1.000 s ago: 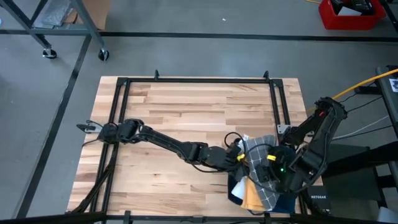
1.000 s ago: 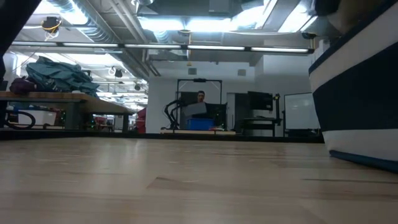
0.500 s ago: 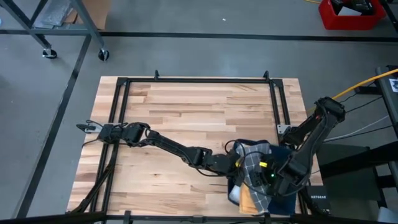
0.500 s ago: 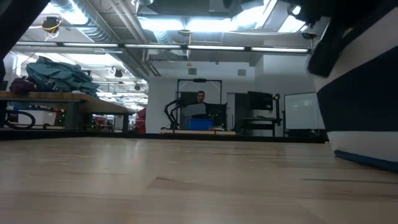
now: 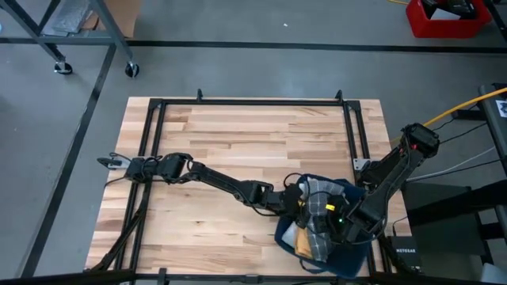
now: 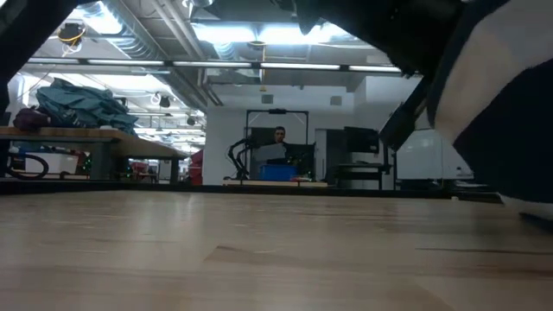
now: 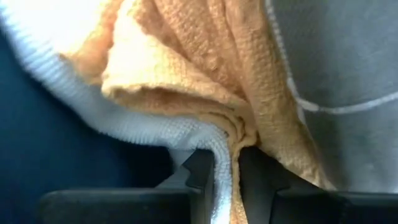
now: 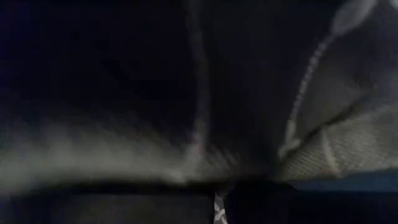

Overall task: Fold towel
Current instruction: Put the stacked towels into the blue laundry organizer

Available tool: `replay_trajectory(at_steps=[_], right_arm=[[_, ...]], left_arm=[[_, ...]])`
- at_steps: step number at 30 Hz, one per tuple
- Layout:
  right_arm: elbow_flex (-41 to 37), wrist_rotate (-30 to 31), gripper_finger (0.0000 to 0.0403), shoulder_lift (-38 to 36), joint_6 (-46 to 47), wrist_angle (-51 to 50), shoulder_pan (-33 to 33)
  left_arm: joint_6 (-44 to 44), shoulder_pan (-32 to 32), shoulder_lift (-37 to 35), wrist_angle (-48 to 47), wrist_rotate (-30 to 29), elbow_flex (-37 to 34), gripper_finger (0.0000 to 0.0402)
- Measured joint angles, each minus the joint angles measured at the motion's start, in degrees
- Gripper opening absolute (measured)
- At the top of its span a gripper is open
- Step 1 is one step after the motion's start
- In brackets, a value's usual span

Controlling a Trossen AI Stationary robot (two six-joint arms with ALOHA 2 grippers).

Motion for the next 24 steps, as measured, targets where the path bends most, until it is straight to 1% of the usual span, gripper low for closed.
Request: replay_trajectory(at_steps=[4, 7, 9, 13, 17, 21, 24], right_arm=[[0.0, -1.7, 0.0010, -0.2, -0.1, 0.9, 0.2], [0.0, -2.7, 0.0012, -0.2, -1.4, 2.0, 0.2], [0.0, -3.2, 0.0020, -0.2, -2.4, 2.8, 0.2], [0.0, -3.5, 0.0051, -0.2, -2.6, 3.8, 0.2], [0.0, -3.8, 0.0093, -0.2, -2.4, 5.0, 0.2], [0.0, -8.6, 0.0129, -0.2, 0.5, 5.1, 0.1], [0.0, -10.4, 0.0147, -0.2, -0.4, 5.2, 0.1]], left_arm=[[1.6, 0.1, 0.0, 5.6, 4.7, -0.1, 0.0060], [1.7, 0.1, 0.0, 6.2, 5.5, 0.3, 0.0076], [3.0, 0.3, 0.0, 6.2, 5.6, 0.3, 0.0088], [5.2, 0.7, 0.0, 3.7, 6.9, 0.7, 0.0117], [8.3, 1.2, -0.2, 1.3, 9.2, 0.8, 0.0149], [11.7, 1.7, -0.2, 0.6, 11.4, 0.9, 0.0171], [11.8, 2.0, -0.2, 0.5, 11.8, 0.9, 0.0172]])
